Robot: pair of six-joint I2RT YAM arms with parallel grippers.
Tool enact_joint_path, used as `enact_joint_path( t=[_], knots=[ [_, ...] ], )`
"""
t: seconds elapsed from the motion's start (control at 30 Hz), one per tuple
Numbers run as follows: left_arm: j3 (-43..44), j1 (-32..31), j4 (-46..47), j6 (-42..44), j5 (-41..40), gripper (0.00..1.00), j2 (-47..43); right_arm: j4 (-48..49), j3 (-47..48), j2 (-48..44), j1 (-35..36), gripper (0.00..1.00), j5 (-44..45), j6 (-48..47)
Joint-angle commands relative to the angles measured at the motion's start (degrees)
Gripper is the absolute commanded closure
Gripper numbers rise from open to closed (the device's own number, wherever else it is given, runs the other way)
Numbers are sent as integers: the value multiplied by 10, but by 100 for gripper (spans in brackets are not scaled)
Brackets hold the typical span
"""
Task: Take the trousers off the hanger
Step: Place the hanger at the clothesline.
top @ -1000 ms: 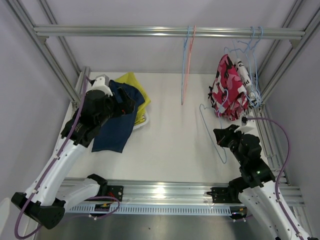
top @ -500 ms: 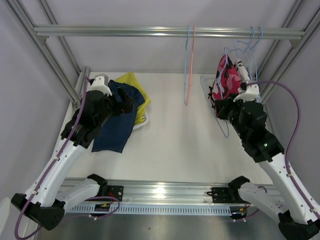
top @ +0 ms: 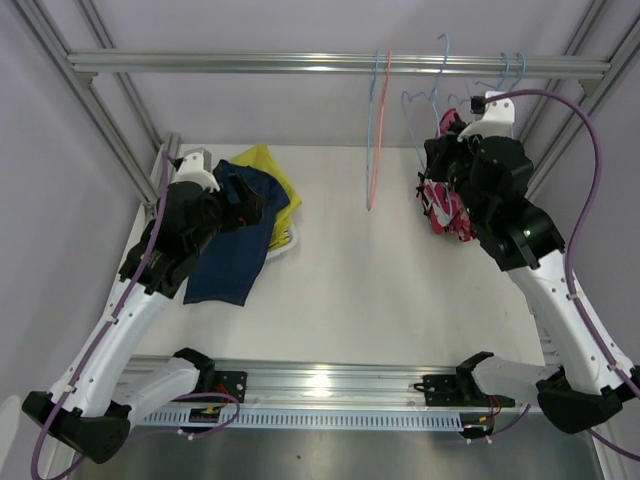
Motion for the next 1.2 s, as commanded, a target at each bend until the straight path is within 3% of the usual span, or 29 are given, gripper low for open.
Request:
enact_joint_path(
  t=[0.0, 0.23, 0.43, 0.7, 0.93, 1.03, 1.07, 1.17],
  knots=[
    [-1, 5, 19, 8, 0, 1, -8, 2, 59, 34, 3, 100, 14, -29],
    [-1, 7, 19, 8, 0, 1, -6, 8, 120, 118, 3, 100, 8, -36],
    [-1, 11, 19, 7, 4, 1, -5, 24, 112, 169, 3, 100, -7, -30],
    [-3, 14, 19, 5, 11, 1, -2, 73, -7, 148, 11, 100, -30, -6],
    [0, 15, 17, 4, 14, 1, -1, 80, -51, 130, 24, 100, -38, -5],
    [-1, 16, 17, 3, 16, 1, 0, 80, -56, 122, 26, 85, -46, -7],
    [-2, 17, 18, 4, 18, 1, 0, 79, -57, 119, 26, 71, -51, -8],
    [-1, 23, 18, 0, 24, 1, 1, 55, -47, 96, 29, 54, -48, -8]
  ],
)
